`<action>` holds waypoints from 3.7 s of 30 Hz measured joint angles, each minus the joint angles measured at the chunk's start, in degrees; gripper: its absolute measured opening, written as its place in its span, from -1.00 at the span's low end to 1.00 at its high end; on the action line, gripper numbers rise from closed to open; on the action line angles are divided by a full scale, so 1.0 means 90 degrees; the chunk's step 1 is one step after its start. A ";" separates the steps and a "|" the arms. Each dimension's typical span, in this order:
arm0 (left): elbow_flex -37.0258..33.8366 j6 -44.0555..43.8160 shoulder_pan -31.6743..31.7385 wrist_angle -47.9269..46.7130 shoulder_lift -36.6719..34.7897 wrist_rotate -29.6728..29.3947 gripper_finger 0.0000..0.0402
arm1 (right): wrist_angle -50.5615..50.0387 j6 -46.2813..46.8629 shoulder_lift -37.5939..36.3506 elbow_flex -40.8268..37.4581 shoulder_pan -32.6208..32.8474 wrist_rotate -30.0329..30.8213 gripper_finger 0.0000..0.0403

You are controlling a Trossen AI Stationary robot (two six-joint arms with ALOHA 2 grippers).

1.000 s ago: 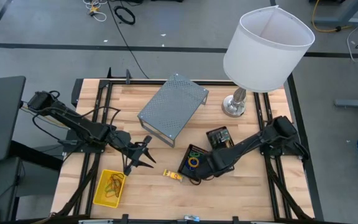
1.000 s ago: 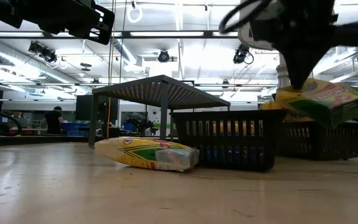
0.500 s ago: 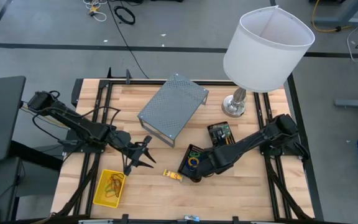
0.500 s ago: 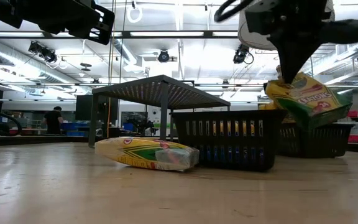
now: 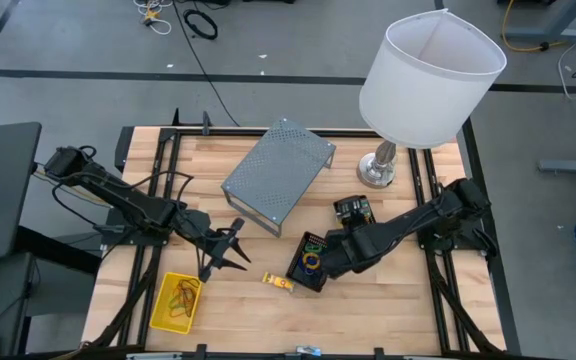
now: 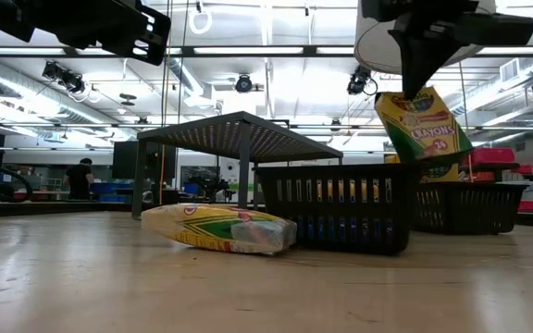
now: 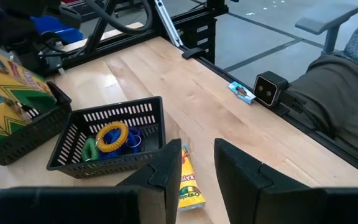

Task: Pick & Place Office Desk Supplies
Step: Put the box of crayons into right black bin

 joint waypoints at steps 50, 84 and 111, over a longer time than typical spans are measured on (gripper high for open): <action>0.0000 0.0000 0.0005 -0.0001 0.0000 0.0095 -0.48 | 0.0925 0.2055 0.0000 -0.2114 -0.0358 0.0640 -1.00; 0.0000 0.0061 0.0002 -0.0002 0.0000 0.0102 -0.48 | 0.5518 0.0063 0.0247 0.0032 0.0034 -0.2558 -0.15; 0.0000 0.0374 0.0005 0.0389 0.0000 0.0146 -0.48 | 0.7731 -0.0768 0.2211 0.0029 -0.0379 -0.3653 0.12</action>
